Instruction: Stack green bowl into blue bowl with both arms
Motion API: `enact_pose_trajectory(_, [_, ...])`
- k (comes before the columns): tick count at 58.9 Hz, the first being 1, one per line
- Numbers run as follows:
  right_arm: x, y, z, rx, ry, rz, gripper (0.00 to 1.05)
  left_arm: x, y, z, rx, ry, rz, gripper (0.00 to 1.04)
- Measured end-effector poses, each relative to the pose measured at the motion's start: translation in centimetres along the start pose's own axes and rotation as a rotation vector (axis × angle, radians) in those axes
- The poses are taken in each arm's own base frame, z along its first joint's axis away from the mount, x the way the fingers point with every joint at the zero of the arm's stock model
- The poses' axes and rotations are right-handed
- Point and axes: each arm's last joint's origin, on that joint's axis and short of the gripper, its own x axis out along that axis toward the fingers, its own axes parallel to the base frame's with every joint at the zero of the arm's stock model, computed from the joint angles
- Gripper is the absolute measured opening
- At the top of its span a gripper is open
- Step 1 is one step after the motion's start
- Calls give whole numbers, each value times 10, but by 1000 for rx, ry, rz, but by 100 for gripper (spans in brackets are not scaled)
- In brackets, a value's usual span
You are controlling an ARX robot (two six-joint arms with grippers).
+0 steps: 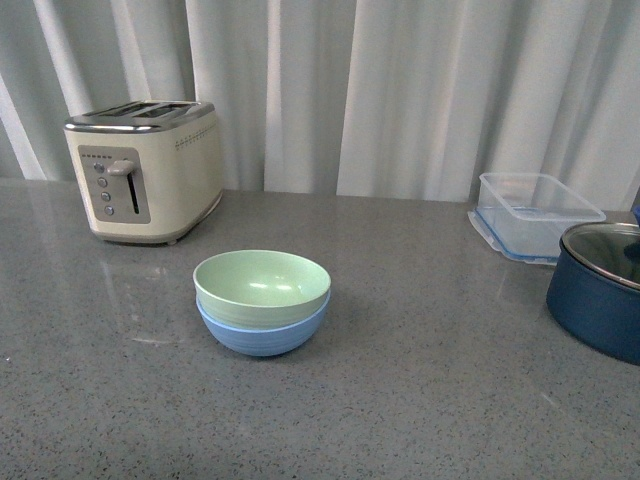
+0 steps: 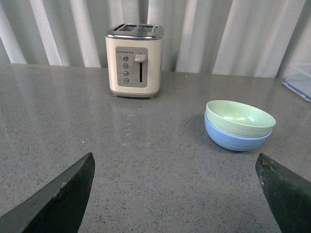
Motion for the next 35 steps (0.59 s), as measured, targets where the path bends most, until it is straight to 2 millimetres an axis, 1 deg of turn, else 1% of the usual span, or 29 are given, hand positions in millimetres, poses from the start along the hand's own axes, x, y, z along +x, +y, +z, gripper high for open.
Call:
enact_pose_trajectory(4, [0, 0, 0, 0, 0, 0, 58, 0, 0, 0, 0, 0, 0, 98])
enact_pose_trajectory(9, [0, 0, 0, 0, 0, 0, 74, 0, 0, 0, 0, 0, 0, 98])
enact_pose_trajectory(10, [0, 0, 0, 0, 0, 0, 76, 0, 0, 0, 0, 0, 0, 98])
enact_pose_trajectory(15, [0, 0, 0, 0, 0, 0, 92, 0, 0, 0, 0, 0, 0, 98])
enact_pose_trajectory(17, [0, 0, 0, 0, 0, 0, 96, 0, 0, 0, 0, 0, 0, 98])
enact_pose_trajectory(19, [0, 0, 0, 1, 0, 0, 96, 0, 0, 0, 0, 0, 0, 98])
enact_pose_trajectory(22, [0, 0, 0, 0, 0, 0, 94, 0, 0, 0, 0, 0, 0, 98])
enact_pose_trajectory(35, [0, 0, 0, 0, 0, 0, 95, 0, 0, 0, 0, 0, 0, 98])
